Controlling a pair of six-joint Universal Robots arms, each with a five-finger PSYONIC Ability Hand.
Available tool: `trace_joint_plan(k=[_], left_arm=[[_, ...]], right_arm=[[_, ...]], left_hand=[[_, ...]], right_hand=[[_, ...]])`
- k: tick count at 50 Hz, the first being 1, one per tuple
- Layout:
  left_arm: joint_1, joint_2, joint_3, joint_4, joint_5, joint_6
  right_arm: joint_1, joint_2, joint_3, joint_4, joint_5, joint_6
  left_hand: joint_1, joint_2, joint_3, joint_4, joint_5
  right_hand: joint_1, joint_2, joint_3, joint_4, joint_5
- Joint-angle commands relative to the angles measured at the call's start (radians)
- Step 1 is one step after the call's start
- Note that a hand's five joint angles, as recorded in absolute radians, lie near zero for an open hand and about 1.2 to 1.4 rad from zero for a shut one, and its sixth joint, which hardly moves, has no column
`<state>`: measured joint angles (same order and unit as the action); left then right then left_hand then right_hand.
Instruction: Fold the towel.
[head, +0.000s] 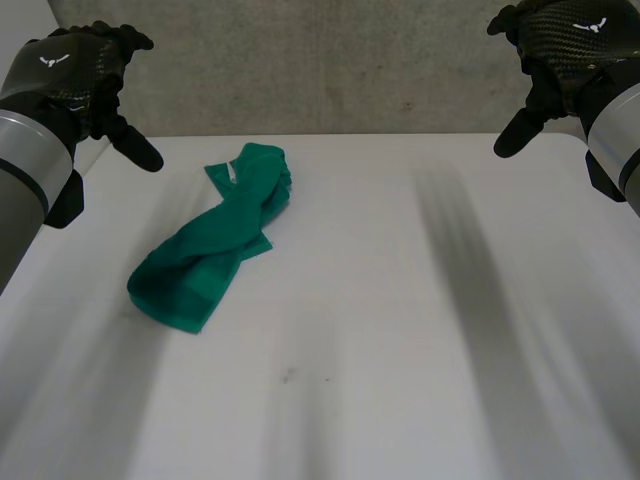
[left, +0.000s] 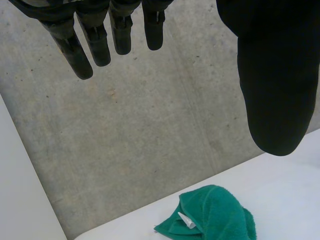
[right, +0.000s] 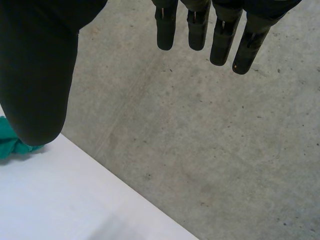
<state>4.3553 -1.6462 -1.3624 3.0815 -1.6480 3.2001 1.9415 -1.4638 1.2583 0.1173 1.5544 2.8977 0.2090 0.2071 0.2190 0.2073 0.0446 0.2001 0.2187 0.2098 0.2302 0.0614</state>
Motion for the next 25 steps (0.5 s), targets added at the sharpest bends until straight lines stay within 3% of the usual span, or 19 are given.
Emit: trace_joint_plan(k=[1,14,25], left_arm=[[0.009,-0.079,0.012,0.022,-0.003,0.006],[0.015,-0.46,0.117,0.036,-0.009,0.018],[0.017,-0.737,0.229,0.244,-0.039,0.04]], right_arm=[[-0.001,0.005,0.003,-0.002,0.0,-0.006],[-0.003,0.022,0.013,-0.002,-0.045,-0.008],[-0.004,0.059,0.013,-0.004,-0.046,-0.009]], left_hand=[[-0.001,0.001,-0.011,0.0,-0.012],[-0.001,0.001,-0.011,0.0,-0.011],[0.172,0.173,0.162,0.173,0.161]], right_hand=[[-0.026,-0.044,-0.035,-0.056,-0.061],[-0.026,-0.044,-0.035,-0.056,-0.061],[-0.026,-0.044,-0.035,-0.056,-0.061]])
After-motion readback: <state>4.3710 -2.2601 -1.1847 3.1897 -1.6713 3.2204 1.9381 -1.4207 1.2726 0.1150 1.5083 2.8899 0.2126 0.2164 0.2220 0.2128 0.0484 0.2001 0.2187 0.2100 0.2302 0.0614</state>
